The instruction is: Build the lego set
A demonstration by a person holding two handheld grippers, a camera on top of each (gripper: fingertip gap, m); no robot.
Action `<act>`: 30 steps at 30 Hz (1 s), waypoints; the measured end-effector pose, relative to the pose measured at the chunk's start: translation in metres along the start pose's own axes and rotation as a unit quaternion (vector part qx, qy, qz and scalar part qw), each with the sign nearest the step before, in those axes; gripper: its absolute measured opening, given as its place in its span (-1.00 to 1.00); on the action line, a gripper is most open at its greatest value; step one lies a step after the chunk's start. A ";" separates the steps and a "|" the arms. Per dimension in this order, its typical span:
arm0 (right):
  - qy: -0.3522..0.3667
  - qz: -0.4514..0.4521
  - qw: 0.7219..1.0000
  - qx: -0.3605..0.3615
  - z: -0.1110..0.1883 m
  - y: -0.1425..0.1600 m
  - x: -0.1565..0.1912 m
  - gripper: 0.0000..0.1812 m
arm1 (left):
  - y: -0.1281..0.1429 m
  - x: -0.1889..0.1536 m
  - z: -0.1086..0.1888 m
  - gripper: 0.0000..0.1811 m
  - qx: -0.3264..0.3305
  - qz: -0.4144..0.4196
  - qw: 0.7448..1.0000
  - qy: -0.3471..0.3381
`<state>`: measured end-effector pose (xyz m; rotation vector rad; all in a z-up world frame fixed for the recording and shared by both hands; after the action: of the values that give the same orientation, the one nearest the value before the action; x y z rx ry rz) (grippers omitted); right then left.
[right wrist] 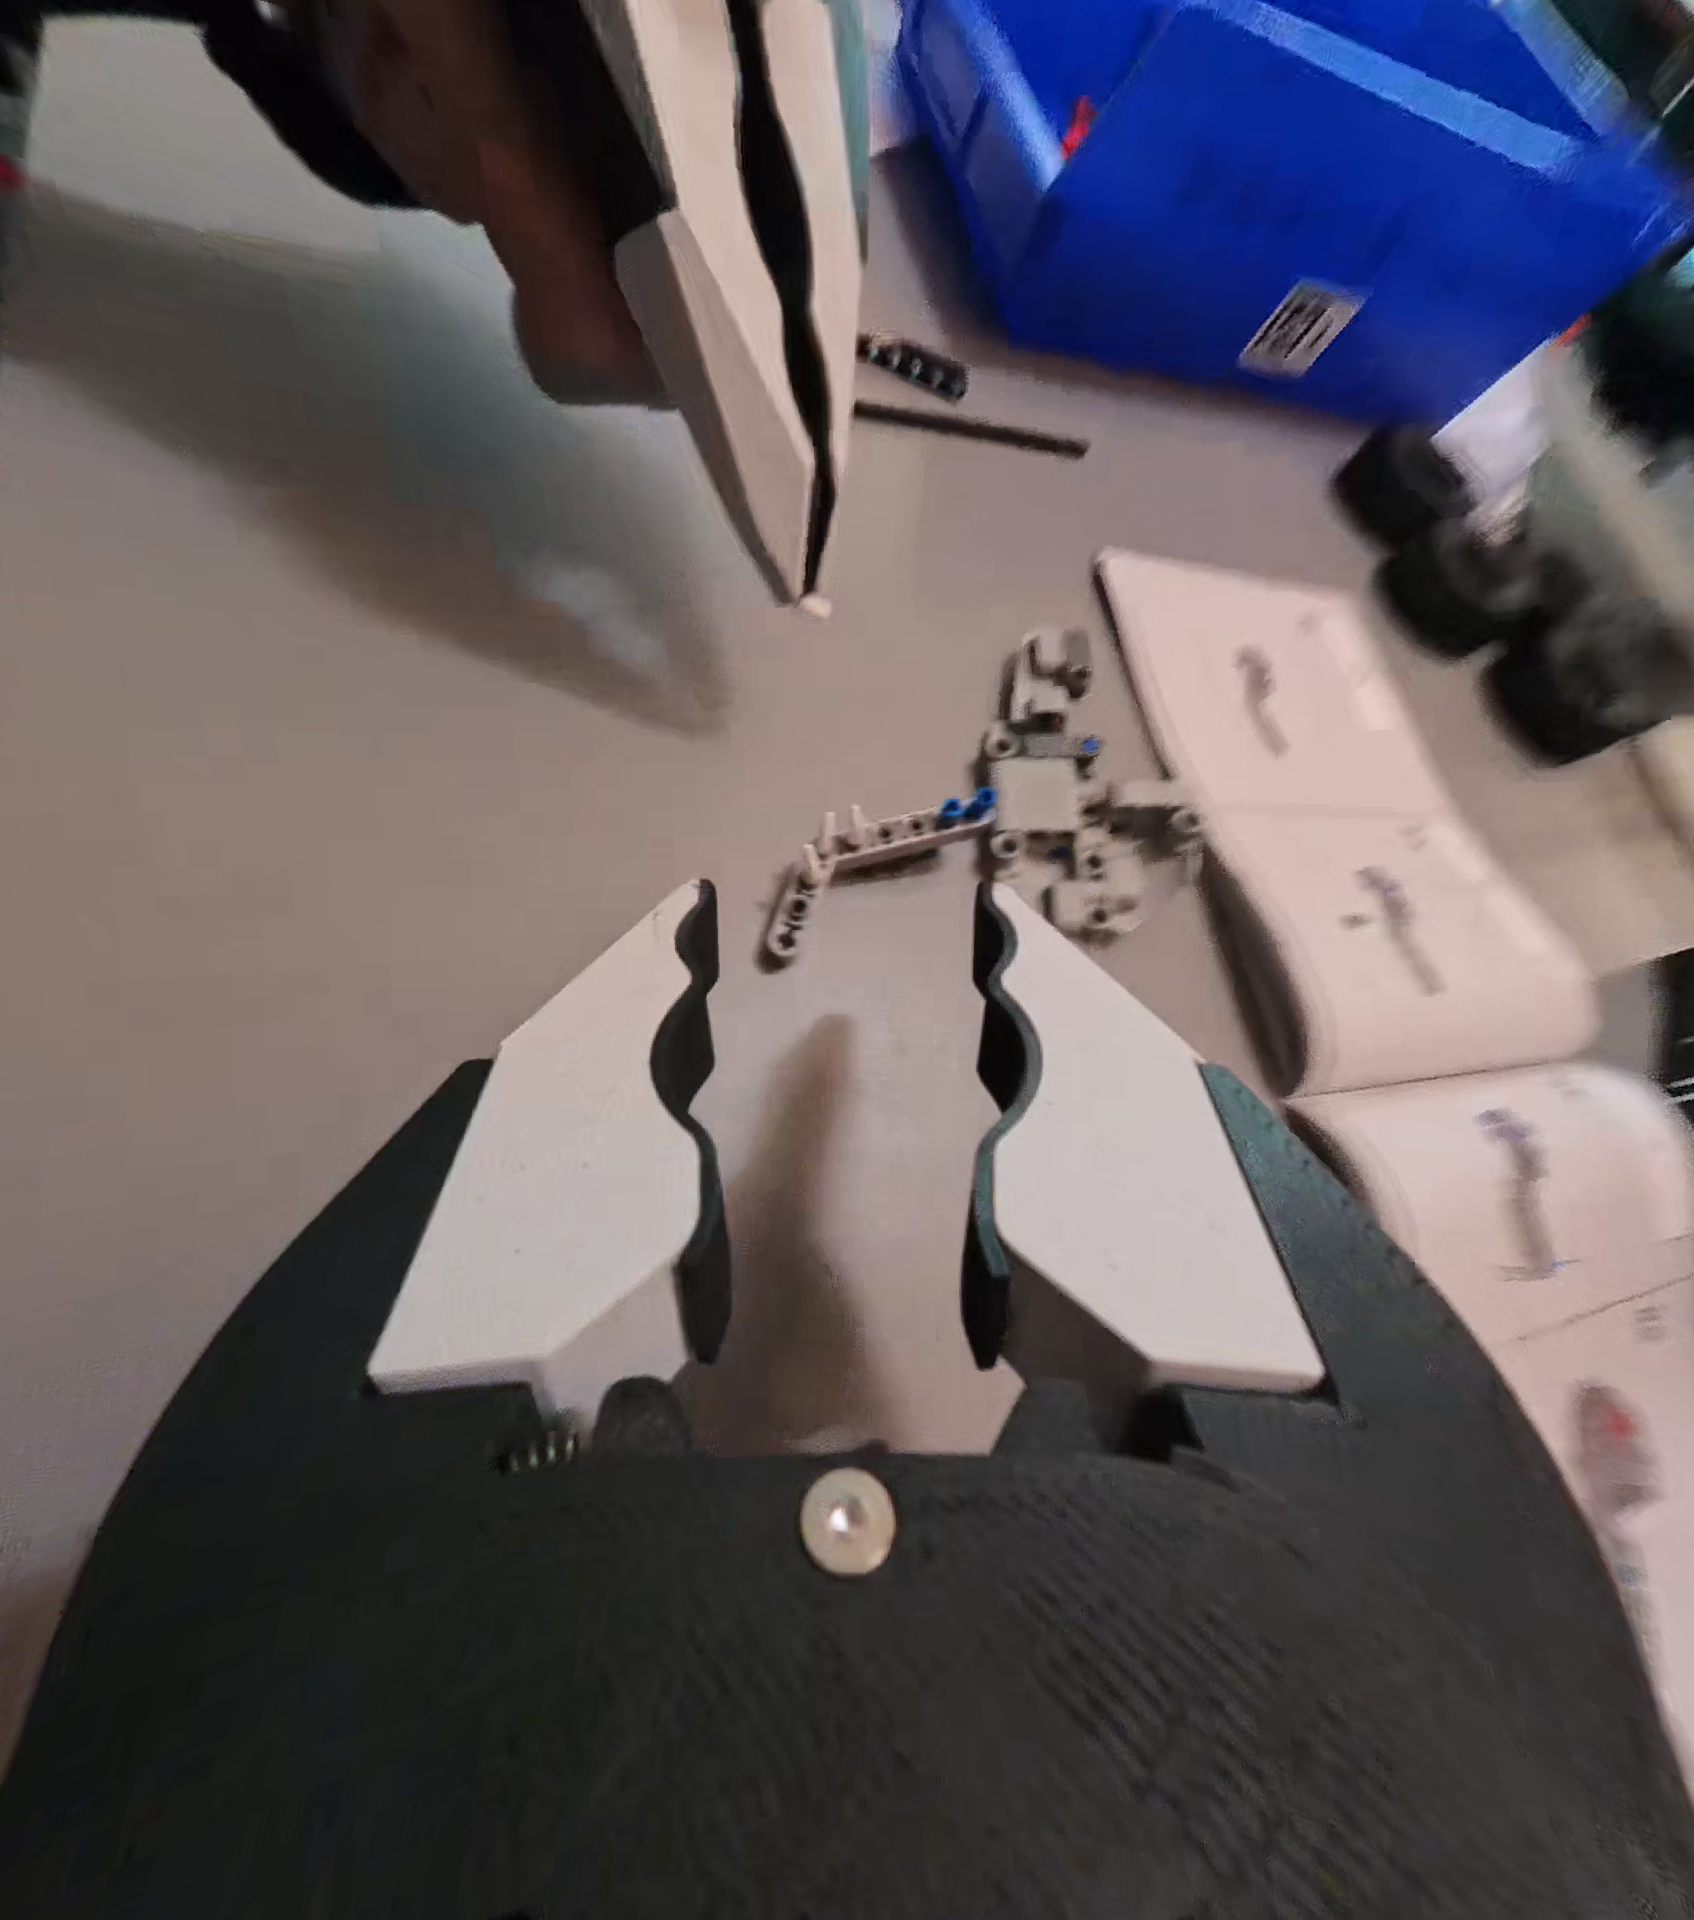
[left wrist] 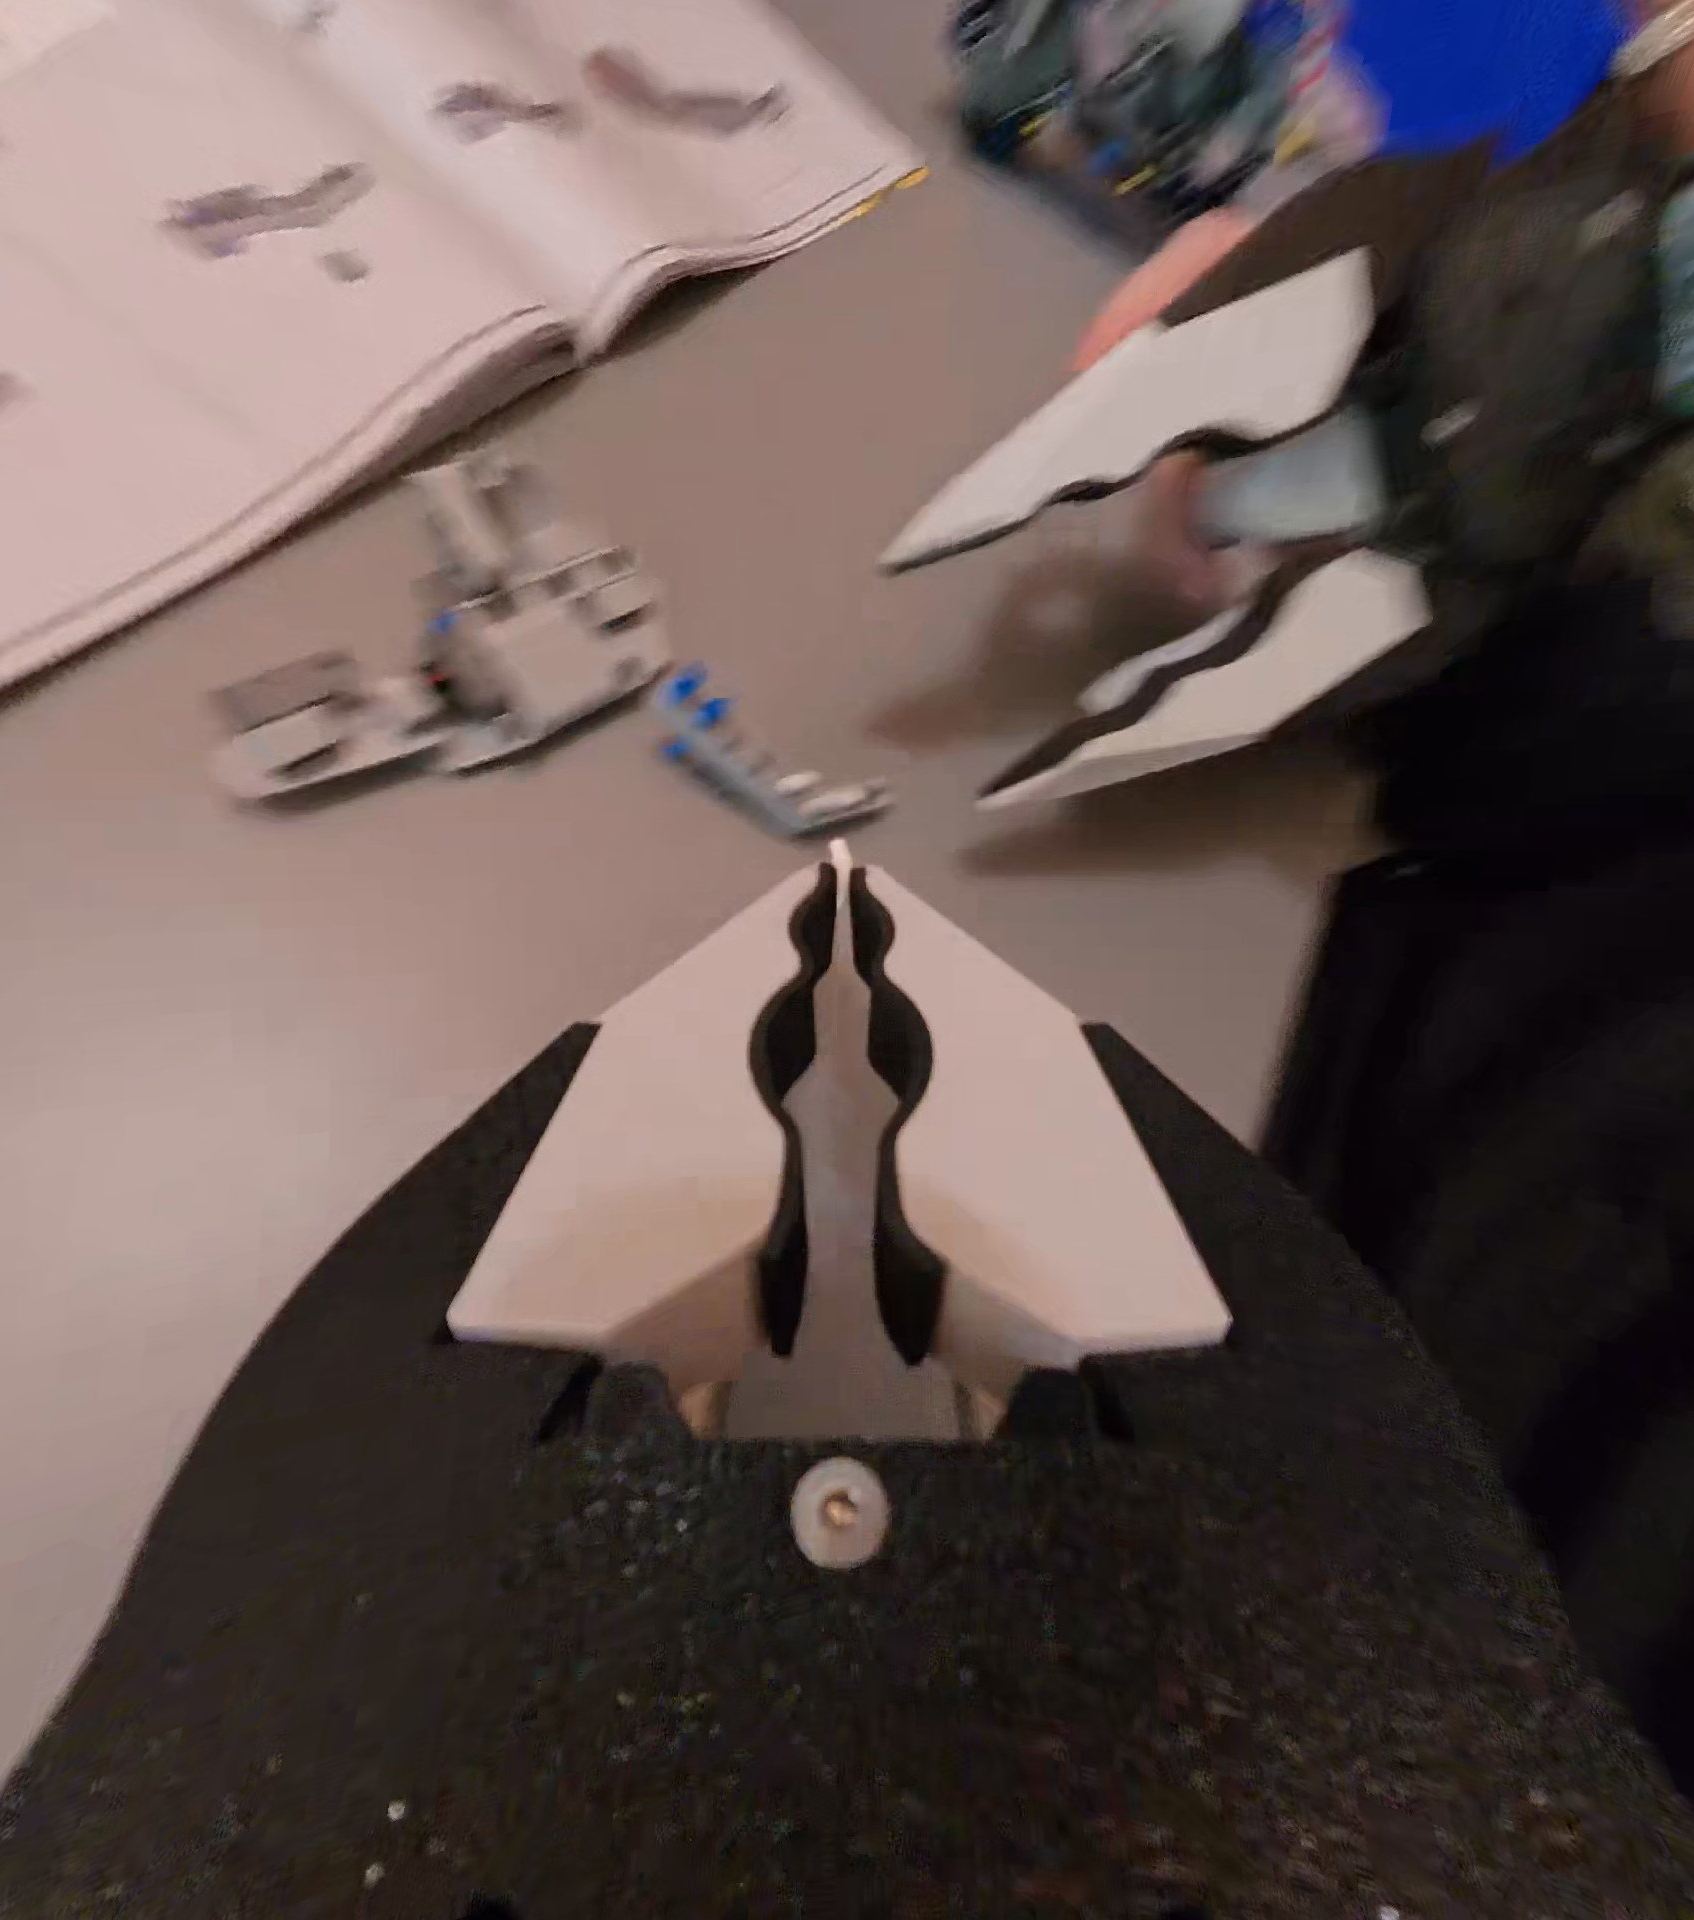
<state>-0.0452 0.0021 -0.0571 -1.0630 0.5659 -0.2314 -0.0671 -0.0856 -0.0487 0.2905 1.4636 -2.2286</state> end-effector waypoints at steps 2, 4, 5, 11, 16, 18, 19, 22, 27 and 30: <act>0.030 0.082 0.996 -0.032 0.004 -0.003 -0.004 -0.45 | -0.004 -0.022 -0.010 -1.00 -0.016 0.056 0.996 0.074; 0.037 0.171 0.983 -0.061 0.009 -0.009 0.002 -0.59 | -0.006 -0.037 -0.017 -1.00 -0.023 0.112 0.984 0.136; 0.045 0.218 0.972 -0.078 0.012 -0.015 0.005 -0.65 | -0.007 -0.042 -0.019 -1.00 -0.026 0.135 0.977 0.160; 0.040 0.306 0.947 -0.088 0.016 -0.023 0.019 -0.69 | -0.009 -0.054 -0.027 -1.00 -0.033 0.184 0.960 0.206; 0.052 0.333 0.937 -0.089 0.019 -0.027 0.018 -0.85 | -0.010 -0.052 -0.029 -1.00 -0.031 0.199 0.959 0.198; 0.053 0.366 0.925 -0.082 0.019 -0.027 0.021 -0.92 | -0.011 -0.052 -0.030 -1.00 -0.032 0.203 0.959 0.195; 0.055 0.376 0.922 -0.074 0.018 -0.026 0.021 -0.96 | -0.010 -0.051 -0.030 -1.00 -0.029 0.203 0.960 0.191; 0.058 0.395 0.915 -0.058 0.017 -0.022 0.022 -0.99 | -0.008 -0.050 -0.032 -1.00 -0.028 0.200 0.963 0.180; 0.032 0.286 0.956 -0.061 0.017 -0.017 0.018 -1.00 | -0.012 -0.051 -0.032 -1.00 -0.075 0.044 0.990 0.107; 0.012 0.155 0.987 -0.051 0.016 -0.009 0.009 -0.99 | -0.016 -0.050 -0.025 -0.98 -0.106 -0.121 0.986 0.044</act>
<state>-0.0287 0.0060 -0.0463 -1.0554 0.7609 0.0578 -0.0326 -0.0448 -0.0250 0.1501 1.8534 -2.2413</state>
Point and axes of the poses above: each gripper's, where its closed fingertips meet, z back along the fingers, y out of its underside, x = y × z across the jaws, the point moved 3 cm from there along z, back along the fingers, and after that the axes turned 11 degrees about -x, right-handed, at the moved point
